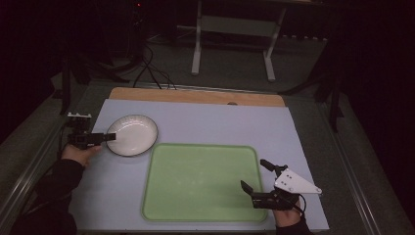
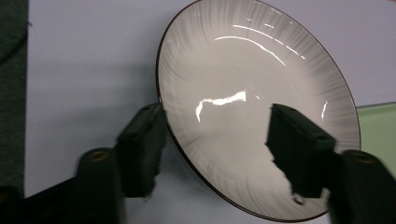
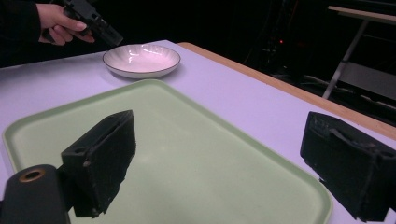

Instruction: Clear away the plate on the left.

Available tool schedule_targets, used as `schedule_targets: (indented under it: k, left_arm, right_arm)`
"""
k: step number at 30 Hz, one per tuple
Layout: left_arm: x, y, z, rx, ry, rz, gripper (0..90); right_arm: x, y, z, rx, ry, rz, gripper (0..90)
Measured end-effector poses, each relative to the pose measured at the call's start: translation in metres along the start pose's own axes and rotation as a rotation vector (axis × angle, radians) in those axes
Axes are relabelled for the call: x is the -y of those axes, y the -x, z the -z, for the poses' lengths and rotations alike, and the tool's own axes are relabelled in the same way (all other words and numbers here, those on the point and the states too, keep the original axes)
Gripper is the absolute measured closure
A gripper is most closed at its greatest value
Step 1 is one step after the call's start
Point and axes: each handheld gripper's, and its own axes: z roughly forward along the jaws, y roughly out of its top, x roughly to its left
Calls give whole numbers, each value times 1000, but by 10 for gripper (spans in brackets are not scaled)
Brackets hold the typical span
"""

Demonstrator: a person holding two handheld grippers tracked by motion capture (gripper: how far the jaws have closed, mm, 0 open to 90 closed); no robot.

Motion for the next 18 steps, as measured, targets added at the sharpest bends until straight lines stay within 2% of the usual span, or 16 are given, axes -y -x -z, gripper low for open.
schedule_targets:
  k: [1,2,6,8,11,12,15,18]
  left_arm:
    - [-1,-3,-2,11,-12,13,448]
    - [-2,-3,-3,-7,-17,17,461]
    - [-4,-6,-6,1,-28,40,532]
    - [-6,-7,-8,-15,-46,47,556]
    - [-8,-10,-12,-9,-68,79,600]
    - [-8,-10,-12,-9,-68,79,602]
    - [-11,-14,-15,-22,-70,117,660]
    - [-12,-15,-17,-16,-85,126,688]
  right_arm:
    - [0,0,0,0,-1,-1,102]
    - [0,0,0,0,-3,-2,102]
    - [1,0,-1,-1,-6,-4,103]
    - [1,0,-1,-1,-11,-4,103]
    - [1,0,-2,-2,-12,-5,103]
    - [1,0,-2,-2,-12,-5,103]
    - [1,0,-2,-3,-14,-8,103]
    - [1,0,-2,-4,-15,-8,103]
